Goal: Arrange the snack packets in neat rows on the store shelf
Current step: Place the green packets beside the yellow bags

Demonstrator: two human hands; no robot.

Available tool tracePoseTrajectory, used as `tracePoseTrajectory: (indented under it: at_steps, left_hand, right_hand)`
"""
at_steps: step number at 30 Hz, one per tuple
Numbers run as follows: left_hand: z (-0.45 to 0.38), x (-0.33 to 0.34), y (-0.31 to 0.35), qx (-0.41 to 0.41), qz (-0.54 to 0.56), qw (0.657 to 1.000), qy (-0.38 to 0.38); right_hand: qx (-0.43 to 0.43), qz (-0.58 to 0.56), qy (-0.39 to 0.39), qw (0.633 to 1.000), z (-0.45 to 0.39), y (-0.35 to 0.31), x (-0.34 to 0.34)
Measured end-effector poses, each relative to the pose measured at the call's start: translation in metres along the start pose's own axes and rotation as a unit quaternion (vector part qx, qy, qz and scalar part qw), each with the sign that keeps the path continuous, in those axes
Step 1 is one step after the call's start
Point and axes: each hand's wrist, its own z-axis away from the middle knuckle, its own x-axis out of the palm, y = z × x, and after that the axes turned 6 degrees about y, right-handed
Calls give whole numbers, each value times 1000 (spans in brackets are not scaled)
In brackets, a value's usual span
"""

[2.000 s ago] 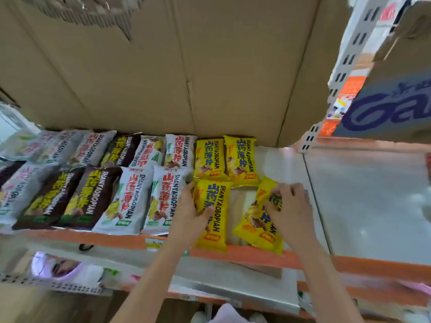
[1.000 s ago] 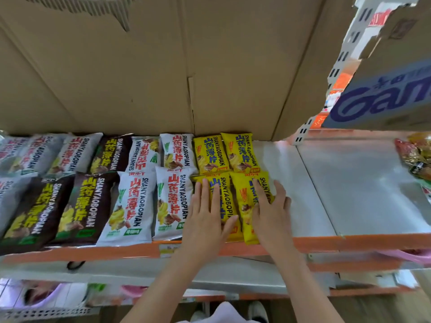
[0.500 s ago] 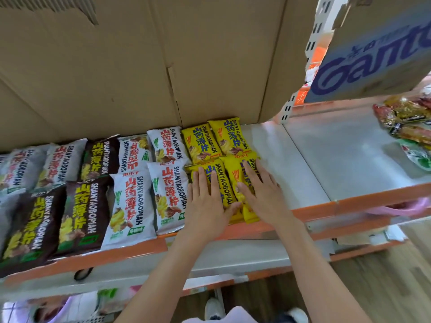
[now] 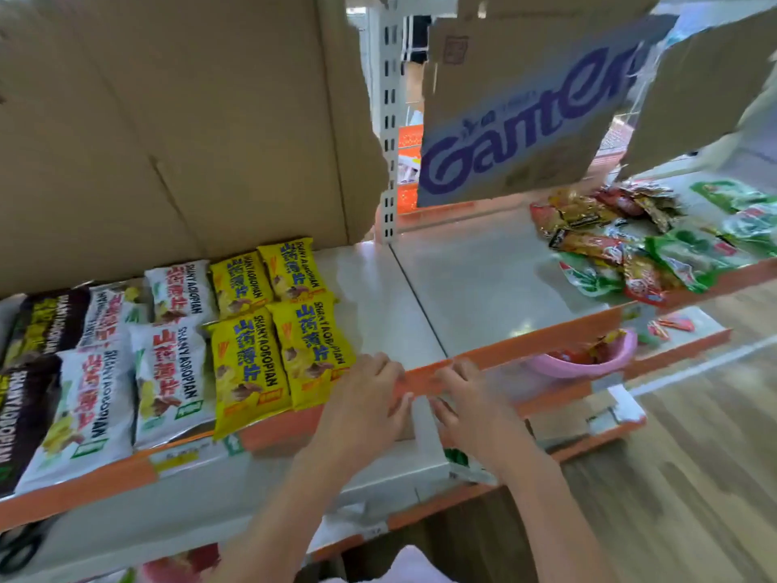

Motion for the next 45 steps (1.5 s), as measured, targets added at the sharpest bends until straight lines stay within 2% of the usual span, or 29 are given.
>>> tracePoseTrajectory:
  at_steps: [2,4,7,11,18,23,27,31,37,40,42,45]
  left_hand:
    - [-7,13,29,-1,2,1000,-16]
    - [-15,26,55,22,8,999,-30]
    - [-29,45,94,57,20,996,-60]
    - [-42,65,147,74,22,994,-73]
    - [-69,84,214,178,6,979,-94]
    - [-103,111,242,188,61,975,-103]
    - [-136,136,261,200,98,971,-93]
    - [-180,162,273,169,128,974,-83]
    - [-257,192,275,126,105,985,-56]
    - [-278,205,264,114,40,990,-77]
    - [-288,214,257,87,-6,988,-127]
    - [-300,222,247,48,-27,986,-157]
  right_hand:
    - [-15,41,41,998,13,29,-15]
    - [47,27,29,998,30,60,-25]
    - [116,27,86,989,61,98,-48]
    - [174,48,109,978,93,141,-74]
    - [246,16,169,954,121,189,-100]
    - [304,-16,204,930,128,222,-109]
    - [335,-27,199,920,124,254,-117]
    - [346,-26,181,920,99,290,-134]
    - [301,-11,173,938,23,340,-161]
    - [277,-9,180,944,-13,363,-161]
    - [287,-9,150,946,-35,376,-161]
    - [285,49,30,957,-63,395,-158]
